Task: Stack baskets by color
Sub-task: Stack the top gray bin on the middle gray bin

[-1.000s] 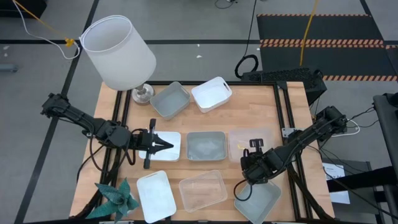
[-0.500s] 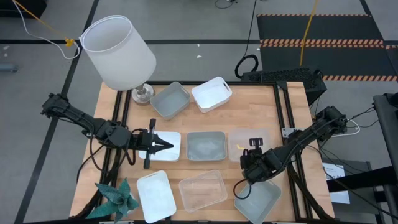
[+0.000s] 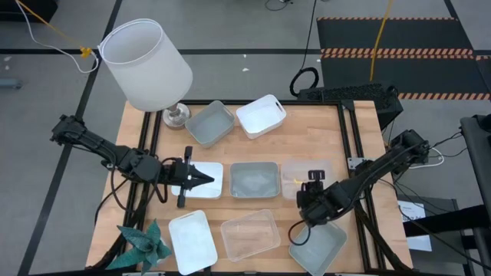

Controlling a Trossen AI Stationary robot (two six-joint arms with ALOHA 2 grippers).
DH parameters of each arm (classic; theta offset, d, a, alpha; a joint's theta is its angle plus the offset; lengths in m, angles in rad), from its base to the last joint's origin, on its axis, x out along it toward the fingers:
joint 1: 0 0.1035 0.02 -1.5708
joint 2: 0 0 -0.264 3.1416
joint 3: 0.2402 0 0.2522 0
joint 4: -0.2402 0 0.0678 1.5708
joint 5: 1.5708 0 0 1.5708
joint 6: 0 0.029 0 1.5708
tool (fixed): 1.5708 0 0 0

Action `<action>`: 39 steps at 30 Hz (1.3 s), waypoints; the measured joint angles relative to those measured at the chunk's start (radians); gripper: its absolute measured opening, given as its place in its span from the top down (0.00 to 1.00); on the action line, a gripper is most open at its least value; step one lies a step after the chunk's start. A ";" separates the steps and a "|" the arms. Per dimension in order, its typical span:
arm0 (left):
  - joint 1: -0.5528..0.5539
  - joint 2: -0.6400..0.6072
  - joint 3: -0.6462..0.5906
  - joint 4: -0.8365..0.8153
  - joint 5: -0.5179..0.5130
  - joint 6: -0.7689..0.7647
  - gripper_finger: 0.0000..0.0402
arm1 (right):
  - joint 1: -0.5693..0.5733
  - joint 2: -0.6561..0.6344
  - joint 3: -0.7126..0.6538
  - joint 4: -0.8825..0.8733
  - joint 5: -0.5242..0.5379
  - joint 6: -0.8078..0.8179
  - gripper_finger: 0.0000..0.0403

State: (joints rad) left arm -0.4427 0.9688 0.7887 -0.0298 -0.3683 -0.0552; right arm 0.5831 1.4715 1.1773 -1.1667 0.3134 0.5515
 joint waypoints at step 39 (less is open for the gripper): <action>0.379 0.320 0.359 -0.402 0.008 -0.046 0.97 | 0.071 -0.393 -0.219 0.124 0.550 -0.026 0.64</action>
State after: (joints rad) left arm -0.0638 1.2892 1.1481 -0.4315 -0.3603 -0.1009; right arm 0.6540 1.0783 0.9578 -1.0428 0.8635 0.5259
